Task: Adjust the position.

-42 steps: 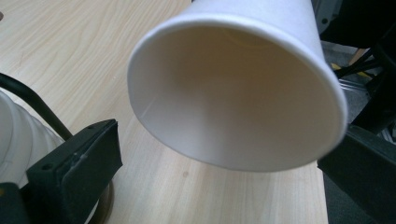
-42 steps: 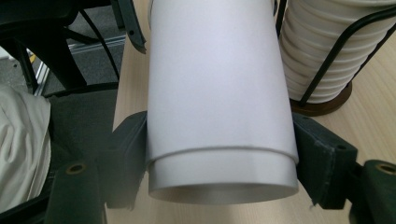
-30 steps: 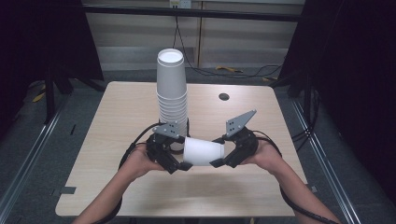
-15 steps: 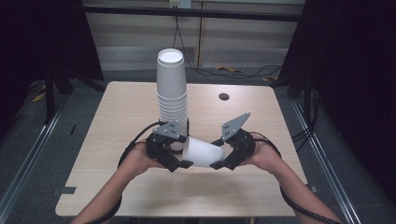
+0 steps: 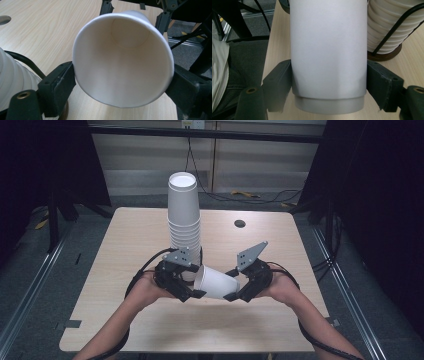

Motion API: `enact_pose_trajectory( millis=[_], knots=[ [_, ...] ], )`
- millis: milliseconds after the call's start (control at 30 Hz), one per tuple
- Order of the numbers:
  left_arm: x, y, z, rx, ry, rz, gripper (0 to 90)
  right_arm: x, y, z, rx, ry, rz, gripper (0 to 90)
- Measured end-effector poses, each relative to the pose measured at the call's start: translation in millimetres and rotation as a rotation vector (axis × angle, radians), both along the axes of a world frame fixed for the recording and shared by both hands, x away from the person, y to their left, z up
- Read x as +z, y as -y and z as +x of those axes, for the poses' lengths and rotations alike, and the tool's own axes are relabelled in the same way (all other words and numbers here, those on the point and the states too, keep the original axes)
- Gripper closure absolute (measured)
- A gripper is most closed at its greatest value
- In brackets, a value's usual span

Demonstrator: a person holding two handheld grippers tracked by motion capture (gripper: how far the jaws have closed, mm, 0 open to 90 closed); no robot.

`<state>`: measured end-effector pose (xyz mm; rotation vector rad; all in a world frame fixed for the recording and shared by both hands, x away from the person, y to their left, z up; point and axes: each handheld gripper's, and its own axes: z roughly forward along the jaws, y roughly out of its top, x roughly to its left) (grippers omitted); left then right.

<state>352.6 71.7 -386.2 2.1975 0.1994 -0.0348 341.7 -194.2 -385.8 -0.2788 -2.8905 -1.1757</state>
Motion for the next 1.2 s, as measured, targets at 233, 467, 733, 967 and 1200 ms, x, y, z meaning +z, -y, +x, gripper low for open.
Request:
enact_pose_trajectory(
  millis=[233, 467, 733, 967, 1200],
  knots=[
    [0.7, -0.7, 0.6, -0.001, 0.001, 0.008, 15.2, -1.3, 0.2, 0.0, 0.001, 0.007, 0.005, 25.2],
    [1.0, -3.2, -0.1, -0.003, -0.007, -0.008, 16.3, -1.3, -0.6, -0.5, 0.006, 0.011, 0.012, 25.4],
    [-1.2, -2.1, 0.3, -0.013, -0.005, -0.024, 12.2, -2.5, -2.3, -0.8, 0.015, 0.006, -0.001, 25.6],
    [-5.4, 0.6, 2.0, -0.020, -0.039, -0.040, 9.0, -1.5, -3.0, -1.3, 0.028, -0.001, 0.011, 26.0],
    [-4.5, 5.2, 0.5, -0.034, -0.035, -0.009, 12.2, 0.7, -4.0, -2.7, 0.040, 0.016, 0.005, 26.4]
  ],
)
